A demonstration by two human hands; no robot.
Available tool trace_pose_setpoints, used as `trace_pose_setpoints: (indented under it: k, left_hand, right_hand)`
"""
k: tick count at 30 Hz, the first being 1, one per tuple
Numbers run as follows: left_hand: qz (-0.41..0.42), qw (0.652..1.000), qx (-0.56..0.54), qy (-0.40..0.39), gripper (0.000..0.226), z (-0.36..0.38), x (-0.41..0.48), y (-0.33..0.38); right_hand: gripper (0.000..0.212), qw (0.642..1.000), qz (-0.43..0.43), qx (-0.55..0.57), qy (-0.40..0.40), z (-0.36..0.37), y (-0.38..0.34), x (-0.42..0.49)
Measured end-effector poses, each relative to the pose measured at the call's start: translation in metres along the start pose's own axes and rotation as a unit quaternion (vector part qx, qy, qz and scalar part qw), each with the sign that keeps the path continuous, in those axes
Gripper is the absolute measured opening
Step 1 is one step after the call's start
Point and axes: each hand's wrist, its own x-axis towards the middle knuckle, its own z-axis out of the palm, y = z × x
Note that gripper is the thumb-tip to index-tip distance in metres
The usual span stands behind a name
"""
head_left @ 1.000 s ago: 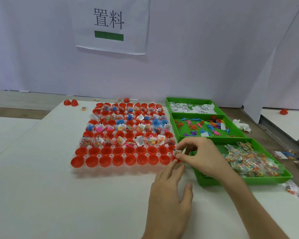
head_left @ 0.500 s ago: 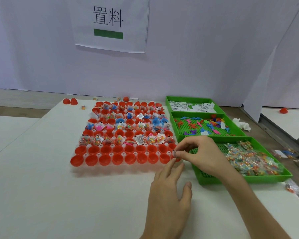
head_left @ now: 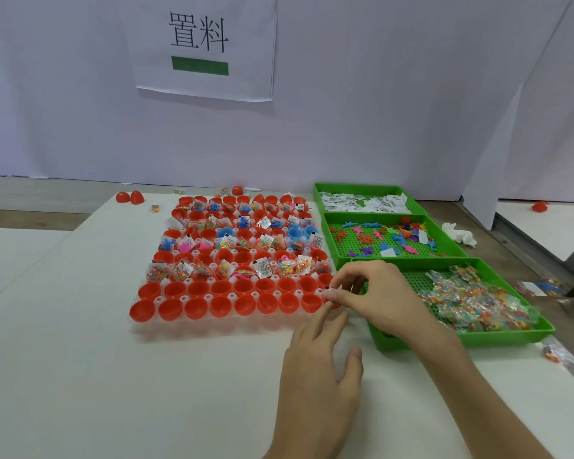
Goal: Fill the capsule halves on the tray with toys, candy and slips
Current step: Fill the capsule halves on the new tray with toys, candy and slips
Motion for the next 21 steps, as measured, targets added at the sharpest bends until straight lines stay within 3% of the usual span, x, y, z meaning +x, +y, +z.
trace_pose_setpoints:
  k: [12, 21]
  left_hand:
    - [-0.003, 1.000, -0.002, 0.002, 0.052, 0.000, 0.001, 0.001]
    - [-0.010, 1.000, -0.011, 0.005, 0.051, -0.001, 0.000, 0.003]
  right_hand:
    - [0.022, 0.996, -0.054, -0.063, 0.021, 0.011, 0.004, 0.001]
    - [0.016, 0.996, -0.091, -0.021, 0.015, 0.001, 0.009, 0.001]
